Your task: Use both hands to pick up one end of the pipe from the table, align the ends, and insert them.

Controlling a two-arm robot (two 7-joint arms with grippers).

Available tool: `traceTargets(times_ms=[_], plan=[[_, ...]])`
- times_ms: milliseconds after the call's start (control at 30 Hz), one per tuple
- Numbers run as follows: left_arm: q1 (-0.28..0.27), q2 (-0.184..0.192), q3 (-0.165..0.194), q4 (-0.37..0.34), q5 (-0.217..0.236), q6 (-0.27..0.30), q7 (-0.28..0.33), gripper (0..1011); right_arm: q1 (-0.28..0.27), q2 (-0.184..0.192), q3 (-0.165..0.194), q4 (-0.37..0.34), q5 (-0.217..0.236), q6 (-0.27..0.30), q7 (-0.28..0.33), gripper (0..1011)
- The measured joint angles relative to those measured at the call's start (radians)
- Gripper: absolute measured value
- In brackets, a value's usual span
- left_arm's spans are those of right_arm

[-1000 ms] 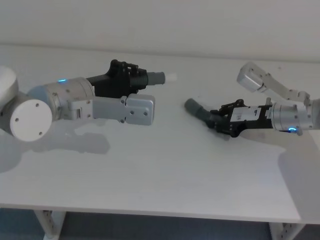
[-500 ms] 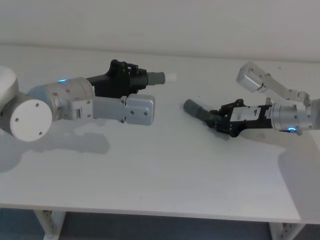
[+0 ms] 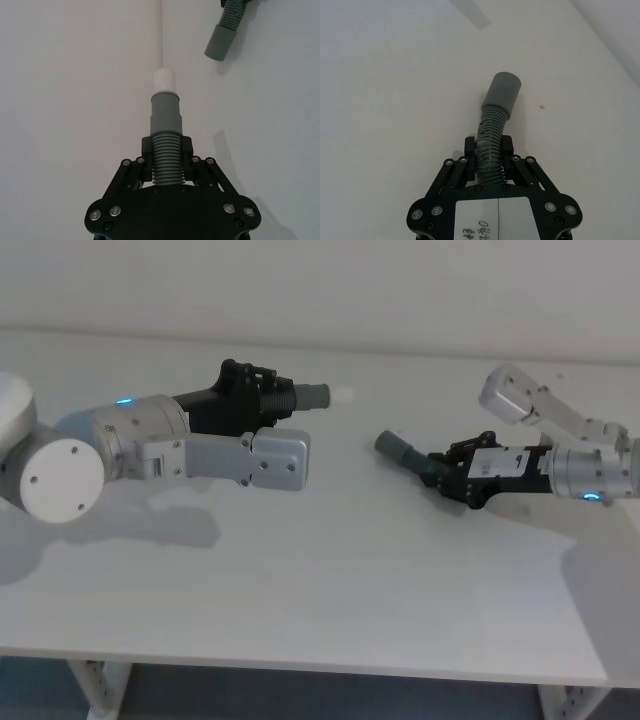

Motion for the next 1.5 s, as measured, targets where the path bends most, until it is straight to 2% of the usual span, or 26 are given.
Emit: traceTargets(times_ms=[633, 1067, 1133, 1167, 1233, 1267, 1467, 1500], plan=[[0.0, 0.0, 0.0, 0.0, 0.0, 0.0, 0.0, 320, -0.06, 0.101, 0.007, -0.169, -0.104, -0.093, -0.16, 290], [0.0, 0.0, 0.0, 0.0, 0.0, 0.0, 0.0, 320, -0.093, 0.166, 0.008, -0.28, -0.223, -0.179, -0.276, 291], [0.0, 0.0, 0.0, 0.0, 0.0, 0.0, 0.0, 320, -0.097, 0.178, 0.005, -0.301, -0.257, -0.202, -0.302, 290], [0.0, 0.0, 0.0, 0.0, 0.0, 0.0, 0.0, 320, -0.097, 0.178, 0.005, -0.301, -0.257, -0.202, -0.302, 291], [0.0, 0.0, 0.0, 0.0, 0.0, 0.0, 0.0, 320, -0.099, 0.189, 0.001, -0.323, -0.296, -0.226, -0.328, 290], [0.0, 0.0, 0.0, 0.0, 0.0, 0.0, 0.0, 320, -0.099, 0.189, 0.001, -0.323, -0.296, -0.226, -0.328, 290], [0.0, 0.0, 0.0, 0.0, 0.0, 0.0, 0.0, 320, -0.099, 0.21, -0.015, -0.366, -0.389, -0.283, -0.382, 290], [0.0, 0.0, 0.0, 0.0, 0.0, 0.0, 0.0, 320, -0.099, 0.21, -0.015, -0.366, -0.389, -0.283, -0.382, 290]])
